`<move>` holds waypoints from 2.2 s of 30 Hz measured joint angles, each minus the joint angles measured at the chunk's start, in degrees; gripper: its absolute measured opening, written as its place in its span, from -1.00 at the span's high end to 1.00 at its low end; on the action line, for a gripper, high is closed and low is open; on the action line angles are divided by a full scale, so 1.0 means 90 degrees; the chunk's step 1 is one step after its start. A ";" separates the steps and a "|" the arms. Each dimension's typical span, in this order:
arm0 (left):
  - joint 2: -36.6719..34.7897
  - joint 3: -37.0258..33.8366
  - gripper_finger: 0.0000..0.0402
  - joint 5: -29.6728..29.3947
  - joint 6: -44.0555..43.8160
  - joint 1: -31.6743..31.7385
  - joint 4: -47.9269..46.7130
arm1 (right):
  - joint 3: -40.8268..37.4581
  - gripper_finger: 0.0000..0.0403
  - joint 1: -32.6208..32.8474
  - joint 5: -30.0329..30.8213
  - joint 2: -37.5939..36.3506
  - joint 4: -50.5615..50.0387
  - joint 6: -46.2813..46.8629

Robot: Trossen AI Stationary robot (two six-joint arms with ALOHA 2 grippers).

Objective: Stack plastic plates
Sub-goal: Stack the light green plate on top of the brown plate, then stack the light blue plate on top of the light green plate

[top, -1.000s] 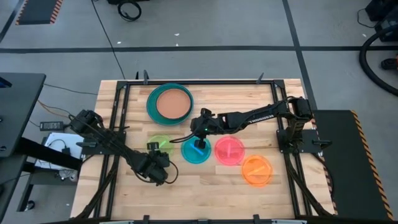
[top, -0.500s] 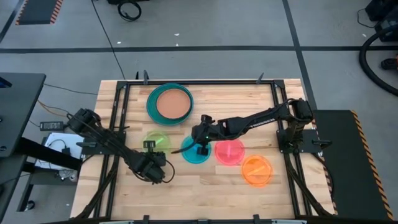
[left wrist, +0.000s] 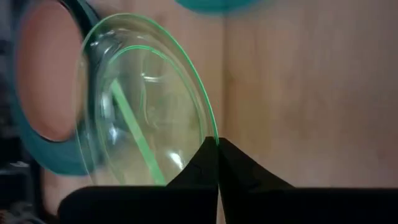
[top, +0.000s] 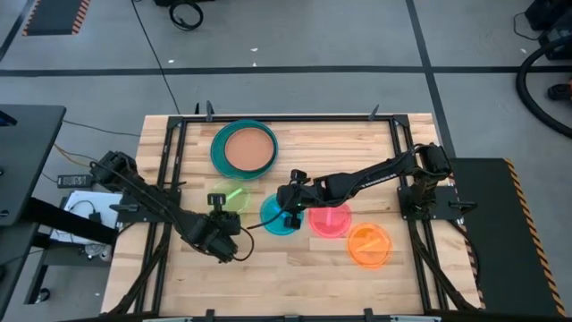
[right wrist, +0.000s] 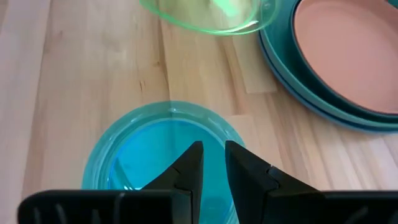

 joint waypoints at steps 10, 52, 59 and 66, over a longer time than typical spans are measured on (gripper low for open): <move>0.0000 0.0154 0.99 -0.0911 0.2219 0.1311 0.0188 | 0.0000 0.61 0.0219 0.0005 0.0000 -0.0147 0.0260; -0.0048 0.0149 0.19 0.2067 0.5991 0.4756 0.2264 | 0.0000 0.61 0.1071 0.1224 0.0000 -0.2163 0.1724; 0.0093 0.0151 0.17 0.2499 0.6222 0.3626 0.2373 | -0.0297 0.61 0.1016 0.0736 -0.0005 -0.1539 0.1366; 0.0644 0.0148 0.19 0.2460 0.7102 0.2509 0.2627 | -0.0311 0.61 0.1149 0.0905 -0.0059 -0.1740 0.1957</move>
